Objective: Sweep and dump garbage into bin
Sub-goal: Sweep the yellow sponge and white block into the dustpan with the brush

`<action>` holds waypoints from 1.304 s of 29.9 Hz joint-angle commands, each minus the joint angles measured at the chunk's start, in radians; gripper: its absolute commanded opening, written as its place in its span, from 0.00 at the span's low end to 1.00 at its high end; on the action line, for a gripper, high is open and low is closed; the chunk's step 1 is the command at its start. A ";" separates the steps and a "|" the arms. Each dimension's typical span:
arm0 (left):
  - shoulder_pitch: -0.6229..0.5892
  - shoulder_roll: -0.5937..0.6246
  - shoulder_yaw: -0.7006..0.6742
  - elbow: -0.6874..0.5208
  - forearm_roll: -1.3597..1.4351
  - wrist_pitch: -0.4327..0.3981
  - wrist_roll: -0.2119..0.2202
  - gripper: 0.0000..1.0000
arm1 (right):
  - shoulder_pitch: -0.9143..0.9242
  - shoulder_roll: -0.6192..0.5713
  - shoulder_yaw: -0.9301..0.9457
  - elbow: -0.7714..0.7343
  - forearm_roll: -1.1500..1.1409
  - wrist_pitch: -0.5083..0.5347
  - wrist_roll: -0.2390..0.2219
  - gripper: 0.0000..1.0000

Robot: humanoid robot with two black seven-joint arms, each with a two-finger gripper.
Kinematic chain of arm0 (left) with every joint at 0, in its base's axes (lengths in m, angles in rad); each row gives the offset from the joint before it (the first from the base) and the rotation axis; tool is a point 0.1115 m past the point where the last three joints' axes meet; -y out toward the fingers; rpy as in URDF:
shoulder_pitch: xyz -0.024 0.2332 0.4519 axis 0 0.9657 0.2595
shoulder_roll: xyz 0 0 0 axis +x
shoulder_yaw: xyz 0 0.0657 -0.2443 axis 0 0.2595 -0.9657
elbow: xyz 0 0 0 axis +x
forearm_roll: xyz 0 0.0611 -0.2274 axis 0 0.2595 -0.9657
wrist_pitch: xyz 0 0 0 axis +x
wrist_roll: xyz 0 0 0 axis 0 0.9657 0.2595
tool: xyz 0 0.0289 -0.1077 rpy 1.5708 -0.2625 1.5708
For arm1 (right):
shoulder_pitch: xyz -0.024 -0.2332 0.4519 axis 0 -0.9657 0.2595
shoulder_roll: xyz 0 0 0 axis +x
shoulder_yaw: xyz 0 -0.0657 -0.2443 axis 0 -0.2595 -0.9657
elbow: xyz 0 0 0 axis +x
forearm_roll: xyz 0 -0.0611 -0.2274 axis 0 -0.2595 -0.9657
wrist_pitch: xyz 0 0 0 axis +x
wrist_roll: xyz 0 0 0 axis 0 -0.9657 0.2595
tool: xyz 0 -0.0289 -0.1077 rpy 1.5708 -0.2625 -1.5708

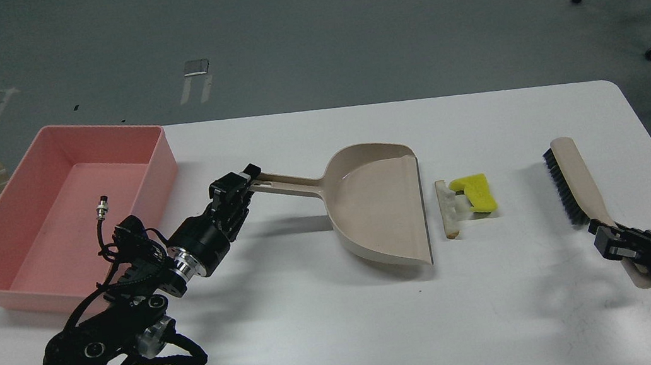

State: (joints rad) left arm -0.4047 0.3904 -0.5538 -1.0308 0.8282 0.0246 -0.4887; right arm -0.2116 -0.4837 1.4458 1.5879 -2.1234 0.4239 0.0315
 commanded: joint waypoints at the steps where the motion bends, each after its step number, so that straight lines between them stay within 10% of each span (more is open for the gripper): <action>1: 0.001 -0.001 0.002 0.003 0.000 0.001 0.000 0.00 | 0.014 0.002 -0.065 0.001 0.000 0.003 0.015 0.04; 27: -0.003 0.007 0.048 0.038 -0.006 0.005 0.000 0.00 | 0.347 0.160 -0.438 0.000 0.037 0.065 -0.034 0.04; 39: -0.002 -0.002 0.015 0.032 -0.052 -0.008 0.000 0.00 | 0.334 0.107 -0.158 0.023 0.170 0.065 -0.084 0.15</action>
State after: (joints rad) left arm -0.4057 0.3968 -0.5262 -0.9967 0.8065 0.0239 -0.4888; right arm 0.1495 -0.3437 1.1881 1.6148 -2.0285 0.4882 -0.0298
